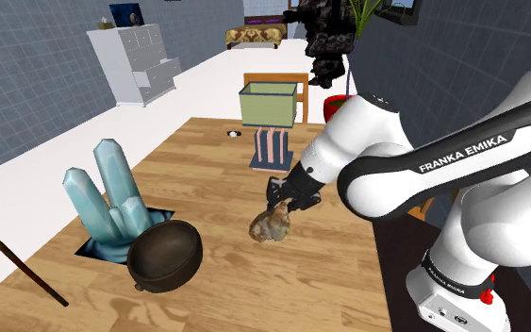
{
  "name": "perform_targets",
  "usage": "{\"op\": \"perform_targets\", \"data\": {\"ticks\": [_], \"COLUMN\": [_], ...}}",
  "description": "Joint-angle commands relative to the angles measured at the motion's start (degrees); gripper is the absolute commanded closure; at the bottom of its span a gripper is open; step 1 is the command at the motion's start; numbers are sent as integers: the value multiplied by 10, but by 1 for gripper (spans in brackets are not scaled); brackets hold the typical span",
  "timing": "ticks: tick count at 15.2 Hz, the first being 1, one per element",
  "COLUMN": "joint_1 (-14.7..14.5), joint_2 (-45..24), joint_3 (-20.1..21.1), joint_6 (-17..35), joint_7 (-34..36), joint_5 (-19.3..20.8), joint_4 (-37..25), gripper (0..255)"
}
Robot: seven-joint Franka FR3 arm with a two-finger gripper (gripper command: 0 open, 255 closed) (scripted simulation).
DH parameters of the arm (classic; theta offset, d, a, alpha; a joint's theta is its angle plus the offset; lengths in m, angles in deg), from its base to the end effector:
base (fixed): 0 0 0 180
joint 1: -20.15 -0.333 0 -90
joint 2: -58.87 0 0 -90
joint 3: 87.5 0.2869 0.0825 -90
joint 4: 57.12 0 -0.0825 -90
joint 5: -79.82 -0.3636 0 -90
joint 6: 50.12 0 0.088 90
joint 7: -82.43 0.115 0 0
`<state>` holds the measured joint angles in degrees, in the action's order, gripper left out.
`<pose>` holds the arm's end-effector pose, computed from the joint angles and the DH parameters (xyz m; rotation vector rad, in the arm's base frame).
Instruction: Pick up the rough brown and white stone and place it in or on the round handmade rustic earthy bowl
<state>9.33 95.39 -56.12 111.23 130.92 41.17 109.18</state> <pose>0.2992 0.1997 0.3651 -2.5252 0.9325 -0.4835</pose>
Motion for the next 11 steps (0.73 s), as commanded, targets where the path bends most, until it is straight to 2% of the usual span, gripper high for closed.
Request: {"op": "perform_targets", "data": {"ticks": [1, 11], "joint_1": [6, 28], "joint_2": [19, 84], "joint_3": [0, -19], "joint_6": [-25, -129], "joint_7": [8, 27], "joint_5": [9, 47], "joint_4": [-7, -47], "gripper": [255, 255]}}
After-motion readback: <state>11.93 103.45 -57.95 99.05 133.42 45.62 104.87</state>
